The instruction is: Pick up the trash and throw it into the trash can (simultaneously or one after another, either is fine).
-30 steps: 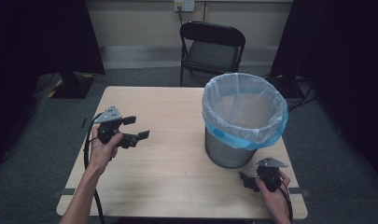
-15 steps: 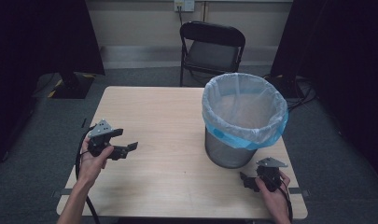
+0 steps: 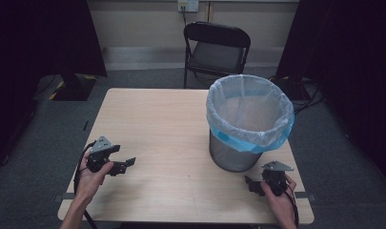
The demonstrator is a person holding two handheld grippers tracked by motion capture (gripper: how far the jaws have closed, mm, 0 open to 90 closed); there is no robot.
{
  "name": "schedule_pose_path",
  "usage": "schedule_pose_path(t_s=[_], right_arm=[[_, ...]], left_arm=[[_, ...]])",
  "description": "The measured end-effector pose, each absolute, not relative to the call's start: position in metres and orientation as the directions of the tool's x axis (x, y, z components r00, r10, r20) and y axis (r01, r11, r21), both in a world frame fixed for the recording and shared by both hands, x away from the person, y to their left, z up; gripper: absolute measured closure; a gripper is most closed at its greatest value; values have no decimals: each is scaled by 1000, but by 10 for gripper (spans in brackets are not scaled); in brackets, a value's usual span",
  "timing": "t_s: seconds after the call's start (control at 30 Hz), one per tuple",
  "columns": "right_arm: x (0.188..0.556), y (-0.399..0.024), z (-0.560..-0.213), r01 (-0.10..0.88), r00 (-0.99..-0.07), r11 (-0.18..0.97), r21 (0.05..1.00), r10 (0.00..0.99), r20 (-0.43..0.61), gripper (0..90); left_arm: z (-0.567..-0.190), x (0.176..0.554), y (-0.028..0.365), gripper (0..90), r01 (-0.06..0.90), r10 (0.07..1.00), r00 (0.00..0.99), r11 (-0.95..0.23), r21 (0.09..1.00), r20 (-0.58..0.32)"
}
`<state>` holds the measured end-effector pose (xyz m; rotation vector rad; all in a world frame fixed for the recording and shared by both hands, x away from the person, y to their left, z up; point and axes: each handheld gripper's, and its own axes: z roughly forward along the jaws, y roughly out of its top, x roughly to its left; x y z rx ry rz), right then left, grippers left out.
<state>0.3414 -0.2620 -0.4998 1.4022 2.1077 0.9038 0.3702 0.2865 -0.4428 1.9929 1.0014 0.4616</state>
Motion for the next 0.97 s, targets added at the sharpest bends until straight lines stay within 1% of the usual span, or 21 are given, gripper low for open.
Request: schedule_pose_path(t_s=[0.2,0.3,0.5,0.53,0.57,0.63,0.67,0.73,0.77,0.97], right_arm=[[341,-262,-500,629,-382,269,729,924,-11,92],[341,-262,-500,629,-382,268,729,924,-11,92],[341,-262,-500,629,-382,269,729,924,-11,92],[341,-262,-500,629,-382,269,729,924,-11,92],[341,-262,-500,630,-381,268,729,924,-10,91],[341,-262,-500,629,-382,269,729,924,-11,92],[341,-262,-500,629,-382,269,729,924,-11,92],[341,-262,-500,629,-382,269,729,924,-11,91],[341,-262,-500,629,-382,269,729,924,-11,92],[341,-262,-500,629,-381,269,729,924,-12,92]], left_arm=[[-464,365,290,157,527,801,596,-335,781,-59],[-475,367,289,159,559,802,594,-367,743,-51],[-487,366,292,158,593,815,575,-356,723,-70],[-489,366,291,158,587,817,575,-378,716,-40],[-491,365,290,158,586,823,567,-375,718,-33],[-494,364,290,158,598,825,563,-359,717,-56],[-496,363,289,158,592,822,567,-367,718,-47],[-498,361,286,148,567,816,579,-404,718,2],[-500,360,283,138,573,829,559,-379,727,-7],[-501,359,282,121,568,837,547,-373,734,2]])
